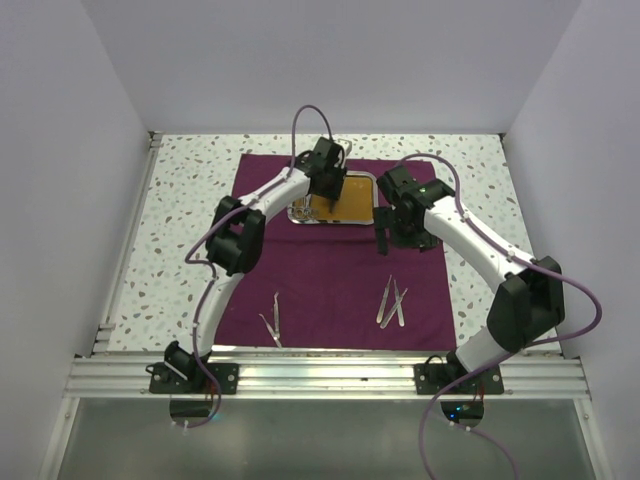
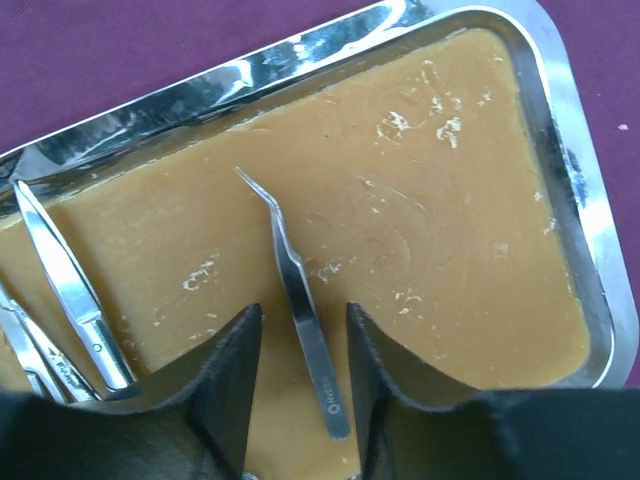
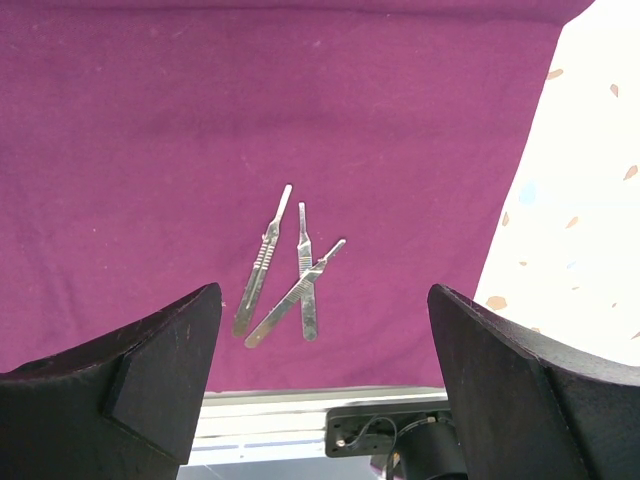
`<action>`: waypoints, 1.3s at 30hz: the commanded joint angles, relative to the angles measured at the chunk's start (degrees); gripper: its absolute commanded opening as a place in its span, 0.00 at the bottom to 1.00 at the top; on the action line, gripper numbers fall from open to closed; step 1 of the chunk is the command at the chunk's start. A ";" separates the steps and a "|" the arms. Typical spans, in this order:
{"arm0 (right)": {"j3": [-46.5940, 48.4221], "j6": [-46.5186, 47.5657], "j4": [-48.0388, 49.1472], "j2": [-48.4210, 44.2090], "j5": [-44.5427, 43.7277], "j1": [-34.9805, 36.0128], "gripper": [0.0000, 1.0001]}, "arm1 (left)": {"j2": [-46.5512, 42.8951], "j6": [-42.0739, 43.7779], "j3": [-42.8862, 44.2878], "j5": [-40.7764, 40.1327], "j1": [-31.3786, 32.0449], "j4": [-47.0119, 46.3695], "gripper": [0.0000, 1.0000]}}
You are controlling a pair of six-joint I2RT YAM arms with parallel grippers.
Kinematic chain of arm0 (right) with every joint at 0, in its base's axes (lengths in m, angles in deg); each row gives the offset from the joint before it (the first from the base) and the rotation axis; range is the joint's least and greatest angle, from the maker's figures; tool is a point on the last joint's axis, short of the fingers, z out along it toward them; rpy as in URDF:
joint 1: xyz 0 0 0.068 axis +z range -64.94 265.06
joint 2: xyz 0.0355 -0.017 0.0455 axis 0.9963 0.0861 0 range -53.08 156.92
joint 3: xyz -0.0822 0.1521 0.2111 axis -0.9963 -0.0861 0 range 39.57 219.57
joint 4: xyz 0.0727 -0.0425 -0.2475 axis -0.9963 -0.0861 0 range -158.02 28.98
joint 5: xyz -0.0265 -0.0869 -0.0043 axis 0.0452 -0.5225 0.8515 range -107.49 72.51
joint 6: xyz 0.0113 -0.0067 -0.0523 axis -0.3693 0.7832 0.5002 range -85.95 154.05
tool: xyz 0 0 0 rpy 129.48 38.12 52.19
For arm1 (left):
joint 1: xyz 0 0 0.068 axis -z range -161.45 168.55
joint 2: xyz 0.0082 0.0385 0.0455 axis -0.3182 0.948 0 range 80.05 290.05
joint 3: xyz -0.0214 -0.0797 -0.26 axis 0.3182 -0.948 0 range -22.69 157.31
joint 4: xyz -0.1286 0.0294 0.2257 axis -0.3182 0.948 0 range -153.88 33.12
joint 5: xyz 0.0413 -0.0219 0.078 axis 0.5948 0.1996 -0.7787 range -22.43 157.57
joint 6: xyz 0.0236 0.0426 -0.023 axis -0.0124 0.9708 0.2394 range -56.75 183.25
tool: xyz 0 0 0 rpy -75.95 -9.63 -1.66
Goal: Open and lay out the surgical kit
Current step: Pick up the medical item from the container, then place the medical item in the surgical kit.
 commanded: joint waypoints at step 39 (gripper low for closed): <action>9.08 2.08 1.84 1.87 9.11 -2.32 0.86 | -54.94 -16.93 -56.35 -17.80 8.59 3.13 0.00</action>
